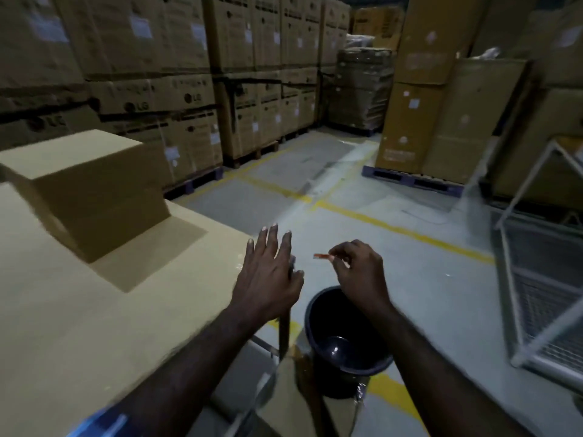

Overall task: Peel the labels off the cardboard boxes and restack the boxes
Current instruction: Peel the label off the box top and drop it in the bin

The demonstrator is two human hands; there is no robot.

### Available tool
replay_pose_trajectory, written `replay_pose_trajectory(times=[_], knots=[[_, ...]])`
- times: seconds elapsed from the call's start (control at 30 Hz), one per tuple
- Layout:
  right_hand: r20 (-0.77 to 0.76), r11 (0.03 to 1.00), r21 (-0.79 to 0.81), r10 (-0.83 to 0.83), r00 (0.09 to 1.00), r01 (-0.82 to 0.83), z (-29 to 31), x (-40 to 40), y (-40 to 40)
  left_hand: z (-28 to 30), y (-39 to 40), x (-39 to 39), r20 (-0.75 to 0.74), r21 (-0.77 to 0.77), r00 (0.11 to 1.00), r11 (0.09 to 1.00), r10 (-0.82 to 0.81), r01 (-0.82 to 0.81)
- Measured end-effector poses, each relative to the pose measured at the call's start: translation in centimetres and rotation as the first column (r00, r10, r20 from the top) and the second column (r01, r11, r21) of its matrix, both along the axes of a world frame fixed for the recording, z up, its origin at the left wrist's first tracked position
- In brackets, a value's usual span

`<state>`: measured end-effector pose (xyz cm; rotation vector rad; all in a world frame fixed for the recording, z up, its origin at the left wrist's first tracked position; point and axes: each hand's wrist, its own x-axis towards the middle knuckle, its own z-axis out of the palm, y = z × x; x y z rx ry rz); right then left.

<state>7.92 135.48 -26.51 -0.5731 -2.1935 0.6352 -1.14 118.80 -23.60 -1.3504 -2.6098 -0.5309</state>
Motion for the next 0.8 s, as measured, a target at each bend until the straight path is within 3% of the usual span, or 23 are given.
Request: replay_pose_trajectory(times=[0.13, 0.37, 0.8], knots=[[0.191, 1.0, -0.013, -0.023, 0.981, 0.026, -4.4, 2.7, 5.2, -3.0, 5.5, 1.5, 0.046, -0.087, 0.999, 0.996, -0.027, 0.031], [0.502, 0.999, -0.022, -0.024, 0.864, 0.041, -10.5, 4.9, 10.0, -6.5, 10.4, 2.1, 0.052, -0.205, 0.997, 0.977, -0.051, 0.061], [0.65, 0.995, -0.05, -0.033, 0.759, 0.086, -13.3, 3.6, 12.9, -8.9, 13.9, 0.2, 0.104, -0.258, 0.994, 0.964, -0.035, 0.06]])
